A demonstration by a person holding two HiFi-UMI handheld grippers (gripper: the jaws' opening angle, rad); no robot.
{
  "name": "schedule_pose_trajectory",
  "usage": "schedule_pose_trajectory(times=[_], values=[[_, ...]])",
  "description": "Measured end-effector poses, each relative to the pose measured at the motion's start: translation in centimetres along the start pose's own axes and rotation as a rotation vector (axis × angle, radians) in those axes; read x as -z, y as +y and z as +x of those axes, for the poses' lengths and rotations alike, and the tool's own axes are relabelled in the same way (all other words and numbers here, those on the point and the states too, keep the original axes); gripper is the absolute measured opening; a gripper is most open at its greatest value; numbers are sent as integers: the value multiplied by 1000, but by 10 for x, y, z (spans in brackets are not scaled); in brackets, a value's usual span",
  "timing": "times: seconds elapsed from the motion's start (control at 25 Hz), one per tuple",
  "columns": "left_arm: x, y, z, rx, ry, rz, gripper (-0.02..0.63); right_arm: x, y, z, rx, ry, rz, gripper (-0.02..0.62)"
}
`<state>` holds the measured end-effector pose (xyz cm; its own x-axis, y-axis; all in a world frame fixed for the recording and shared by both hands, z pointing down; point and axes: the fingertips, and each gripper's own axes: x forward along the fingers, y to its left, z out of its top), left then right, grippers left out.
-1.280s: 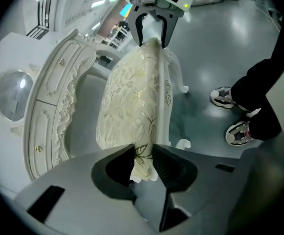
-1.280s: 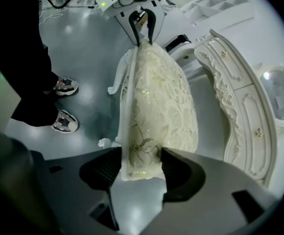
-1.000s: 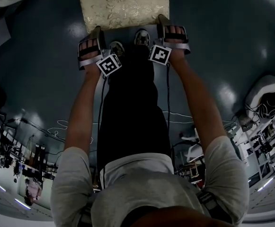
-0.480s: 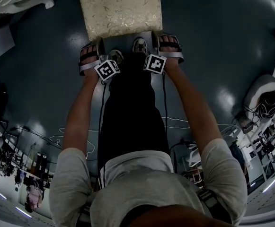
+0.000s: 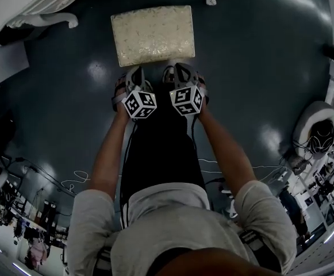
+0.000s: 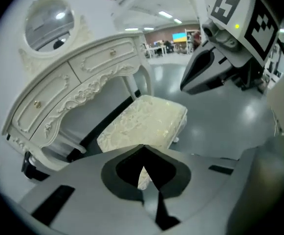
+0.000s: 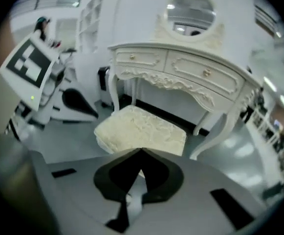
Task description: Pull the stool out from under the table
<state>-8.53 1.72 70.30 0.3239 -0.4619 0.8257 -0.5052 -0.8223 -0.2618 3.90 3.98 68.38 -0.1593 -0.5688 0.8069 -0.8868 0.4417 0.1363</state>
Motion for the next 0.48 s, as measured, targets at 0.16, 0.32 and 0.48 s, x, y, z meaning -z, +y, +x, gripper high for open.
schedule_pose_trajectory(times=[0.16,0.32,0.48], values=[[-21,4,-34,37,-54,-243,5,-34,3,-30,-39,-61,254,14],[-36,5,-71,155,-120,-634,5,-67,5,-61,-6,-100,203,14],[-58,24,-106,145,-166,-696,5,-108,8,-95,-7,-150,202,14]])
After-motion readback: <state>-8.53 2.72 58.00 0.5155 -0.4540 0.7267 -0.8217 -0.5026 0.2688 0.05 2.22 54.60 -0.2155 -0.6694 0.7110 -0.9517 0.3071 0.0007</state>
